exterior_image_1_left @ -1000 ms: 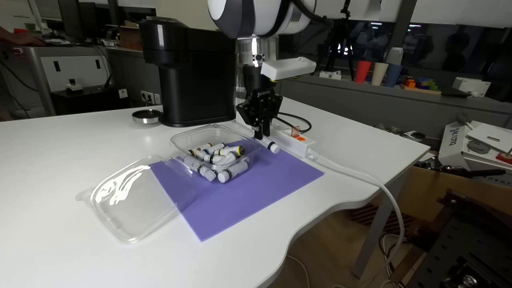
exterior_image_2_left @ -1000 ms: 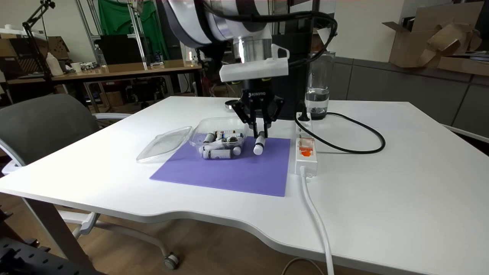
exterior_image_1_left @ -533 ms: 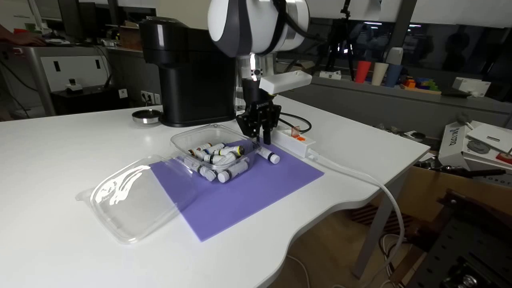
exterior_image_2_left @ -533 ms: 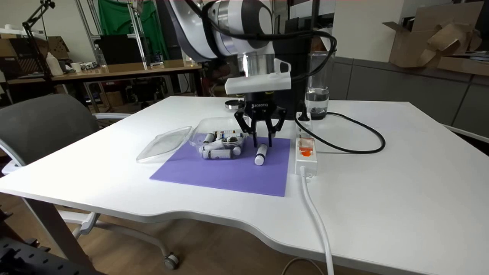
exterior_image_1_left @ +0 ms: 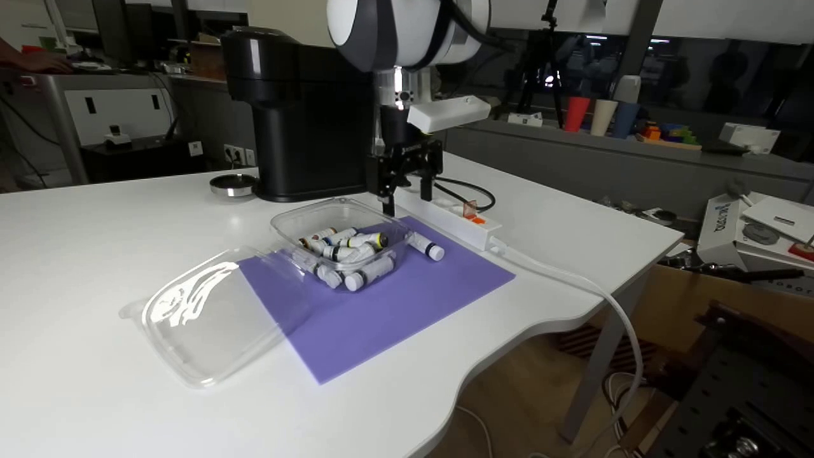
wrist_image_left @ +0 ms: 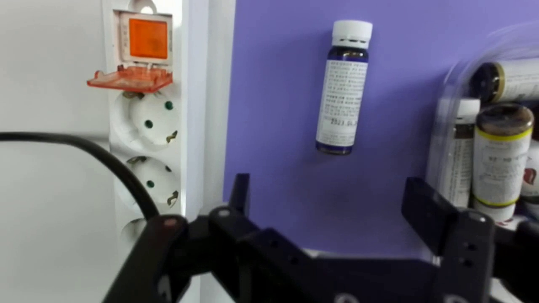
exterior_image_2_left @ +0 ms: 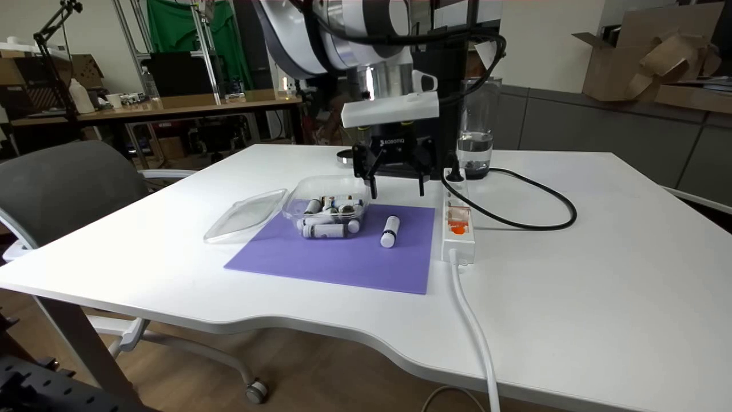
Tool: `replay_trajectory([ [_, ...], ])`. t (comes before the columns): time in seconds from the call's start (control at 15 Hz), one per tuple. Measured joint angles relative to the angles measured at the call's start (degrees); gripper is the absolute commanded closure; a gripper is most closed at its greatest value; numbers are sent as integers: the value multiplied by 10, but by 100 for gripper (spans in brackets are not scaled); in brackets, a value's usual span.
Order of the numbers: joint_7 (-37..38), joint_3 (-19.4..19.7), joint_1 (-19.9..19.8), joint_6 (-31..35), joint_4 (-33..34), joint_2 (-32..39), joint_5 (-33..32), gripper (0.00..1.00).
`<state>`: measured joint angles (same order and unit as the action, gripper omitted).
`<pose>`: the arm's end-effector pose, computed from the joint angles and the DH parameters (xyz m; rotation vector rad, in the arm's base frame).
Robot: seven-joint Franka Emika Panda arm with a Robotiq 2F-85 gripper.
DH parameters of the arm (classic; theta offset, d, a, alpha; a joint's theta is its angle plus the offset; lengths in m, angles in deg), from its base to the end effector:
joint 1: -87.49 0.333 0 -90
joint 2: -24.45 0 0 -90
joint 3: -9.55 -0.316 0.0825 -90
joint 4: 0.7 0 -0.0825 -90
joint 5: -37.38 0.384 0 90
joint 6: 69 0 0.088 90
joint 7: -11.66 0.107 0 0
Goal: Remove the object from the box and put it on the table.
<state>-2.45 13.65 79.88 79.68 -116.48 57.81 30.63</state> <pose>0.5858 -0.1189 0.1572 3.0363 0.2350 -0.0463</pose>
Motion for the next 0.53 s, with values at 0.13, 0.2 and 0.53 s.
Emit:
replay_trajectory([
  [0.13,3,0,1,0,-1,-15,0,0],
  [0.2,6,1,1,-3,-2,-23,0,0],
  [0.53,37,2,5,-38,-17,-75,1,0],
])
